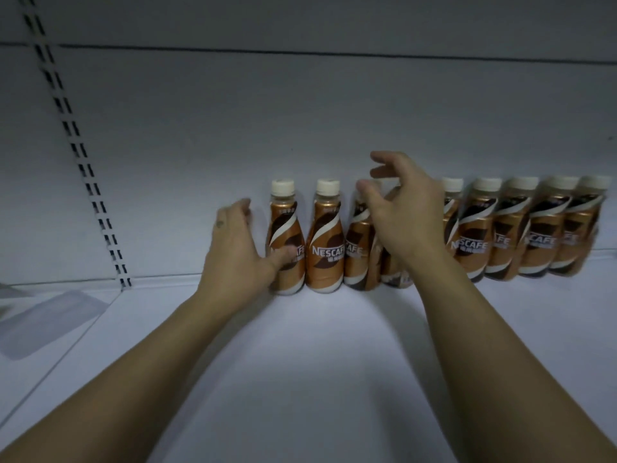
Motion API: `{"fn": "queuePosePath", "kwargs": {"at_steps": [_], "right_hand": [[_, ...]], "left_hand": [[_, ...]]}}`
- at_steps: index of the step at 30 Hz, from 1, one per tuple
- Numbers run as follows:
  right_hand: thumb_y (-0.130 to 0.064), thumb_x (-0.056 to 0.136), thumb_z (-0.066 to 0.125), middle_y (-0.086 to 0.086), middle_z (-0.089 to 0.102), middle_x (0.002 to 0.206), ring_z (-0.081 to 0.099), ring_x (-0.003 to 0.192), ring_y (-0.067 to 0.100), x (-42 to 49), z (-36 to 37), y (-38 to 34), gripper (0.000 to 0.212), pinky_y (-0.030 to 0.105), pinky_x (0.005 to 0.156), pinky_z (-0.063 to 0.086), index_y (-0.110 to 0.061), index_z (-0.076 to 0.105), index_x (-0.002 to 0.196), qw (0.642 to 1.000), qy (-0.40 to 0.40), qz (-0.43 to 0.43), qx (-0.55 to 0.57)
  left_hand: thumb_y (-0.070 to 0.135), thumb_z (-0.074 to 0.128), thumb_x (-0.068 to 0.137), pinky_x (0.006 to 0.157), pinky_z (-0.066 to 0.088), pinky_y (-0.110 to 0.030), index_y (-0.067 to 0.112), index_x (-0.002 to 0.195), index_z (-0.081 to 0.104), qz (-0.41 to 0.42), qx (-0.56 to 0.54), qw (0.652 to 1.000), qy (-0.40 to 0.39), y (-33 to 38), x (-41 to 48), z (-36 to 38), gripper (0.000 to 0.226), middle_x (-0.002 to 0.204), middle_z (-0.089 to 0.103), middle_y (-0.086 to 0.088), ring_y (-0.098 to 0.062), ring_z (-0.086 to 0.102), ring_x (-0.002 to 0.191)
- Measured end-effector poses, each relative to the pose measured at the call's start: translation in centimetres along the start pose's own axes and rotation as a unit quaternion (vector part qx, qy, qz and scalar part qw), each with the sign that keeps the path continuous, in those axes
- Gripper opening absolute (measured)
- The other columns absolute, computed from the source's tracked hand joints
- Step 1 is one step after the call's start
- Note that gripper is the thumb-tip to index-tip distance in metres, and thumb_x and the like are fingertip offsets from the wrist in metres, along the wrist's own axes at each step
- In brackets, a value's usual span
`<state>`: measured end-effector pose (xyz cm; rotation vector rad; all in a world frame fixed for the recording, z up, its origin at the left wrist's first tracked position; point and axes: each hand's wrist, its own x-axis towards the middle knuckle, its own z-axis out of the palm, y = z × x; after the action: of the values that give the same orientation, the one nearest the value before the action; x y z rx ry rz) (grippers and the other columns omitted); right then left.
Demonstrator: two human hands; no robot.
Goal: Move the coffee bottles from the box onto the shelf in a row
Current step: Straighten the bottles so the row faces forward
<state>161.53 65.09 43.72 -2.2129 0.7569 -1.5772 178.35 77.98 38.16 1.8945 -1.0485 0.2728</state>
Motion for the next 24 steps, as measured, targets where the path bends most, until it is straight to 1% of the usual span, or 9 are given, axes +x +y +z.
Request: {"fn": "queuePosePath", "kwargs": {"at_steps": [2,3,5,7,11,13,16,21,24], "right_hand": [[-0.033,0.089,0.065,-0.006,0.063,0.111,0.057,0.083,0.007,0.2,-0.2,0.6,0.041,0.019,0.072,0.044,-0.024,0.055,0.128,1.0,0.005,0.017,-0.015],[-0.034,0.088,0.066,-0.005,0.062,0.111,0.057,0.088,0.008,0.3,-0.2,0.8,0.044,0.021,0.074,0.043,-0.023,0.054,0.128,0.999,0.001,0.022,-0.023],[-0.037,0.086,0.067,-0.004,0.061,0.114,0.057,0.094,0.01,0.4,0.0,1.1,0.049,0.024,0.077,0.044,-0.023,0.052,0.13,0.999,-0.01,0.027,-0.035],[-0.041,0.084,0.069,-0.002,0.06,0.115,0.058,0.095,0.012,0.3,0.3,1.3,0.055,0.029,0.08,0.048,-0.022,0.05,0.132,0.998,-0.017,0.031,-0.047],[-0.049,0.077,0.073,0.003,0.062,0.112,0.06,0.098,0.019,0.2,0.7,1.9,0.062,0.034,0.081,0.05,-0.018,0.053,0.127,0.994,-0.044,0.022,-0.093],[-0.048,0.076,0.074,0.003,0.063,0.104,0.06,0.093,0.02,0.4,0.8,2.2,0.057,0.032,0.075,0.047,-0.019,0.054,0.12,0.992,-0.053,0.016,-0.117],[-0.047,0.074,0.076,0.003,0.064,0.098,0.059,0.089,0.021,0.8,1.2,2.3,0.054,0.03,0.07,0.041,-0.02,0.054,0.115,0.99,-0.044,0.011,-0.136],[-0.039,0.075,0.078,0.002,0.065,0.102,0.061,0.092,0.019,0.7,1.6,2.2,0.05,0.029,0.073,0.045,-0.019,0.054,0.115,0.992,-0.039,0.023,-0.119],[-0.032,0.078,0.077,-0.001,0.067,0.106,0.062,0.092,0.013,0.7,1.3,2.1,0.054,0.021,0.074,0.047,-0.018,0.055,0.125,0.995,-0.048,0.038,-0.083]], "left_hand": [[0.045,0.076,0.071,0.095,0.036,-0.032,0.022,0.136,0.034,0.081,0.065,0.991,0.086,2.3,0.6,-1.0,0.081,0.136,0.039,-0.003,-0.021,0.039,0.124],[0.045,0.074,0.073,0.095,0.033,-0.032,0.022,0.134,0.038,0.128,0.103,0.981,0.106,3.6,1.1,-1.4,0.074,0.135,0.041,-0.004,-0.023,0.037,0.124],[0.045,0.07,0.074,0.097,0.031,-0.037,0.024,0.129,0.046,0.211,0.169,0.958,0.099,6.4,2.3,-1.7,0.063,0.132,0.047,-0.005,-0.026,0.036,0.124],[0.047,0.069,0.074,0.1,0.029,-0.043,0.026,0.127,0.05,0.251,0.22,0.942,0.043,9.0,3.8,-1.3,0.06,0.13,0.052,-0.005,-0.028,0.038,0.124],[0.056,0.069,0.072,0.101,0.024,-0.046,0.028,0.125,0.051,0.213,0.318,0.92,-0.086,12.0,6.3,0.2,0.063,0.118,0.06,-0.003,-0.028,0.046,0.116],[0.05,0.072,0.072,0.099,0.025,-0.048,0.028,0.115,0.056,0.191,0.339,0.914,-0.114,12.4,6.8,0.8,0.051,0.108,0.061,-0.003,-0.028,0.05,0.107],[0.045,0.074,0.072,0.098,0.027,-0.049,0.026,0.103,0.059,0.184,0.342,0.912,-0.131,12.2,7.2,1.1,0.039,0.098,0.06,-0.003,-0.028,0.051,0.099],[0.048,0.076,0.067,0.096,0.03,-0.049,0.024,0.103,0.055,0.22,0.362,0.894,-0.148,11.3,7.1,1.3,0.048,0.096,0.054,-0.004,-0.023,0.044,0.087],[0.043,0.078,0.067,0.095,0.03,-0.048,0.023,0.101,0.056,0.232,0.35,0.897,-0.14,11.2,7.1,1.6,0.045,0.095,0.055,-0.004,-0.022,0.042,0.085]]}}
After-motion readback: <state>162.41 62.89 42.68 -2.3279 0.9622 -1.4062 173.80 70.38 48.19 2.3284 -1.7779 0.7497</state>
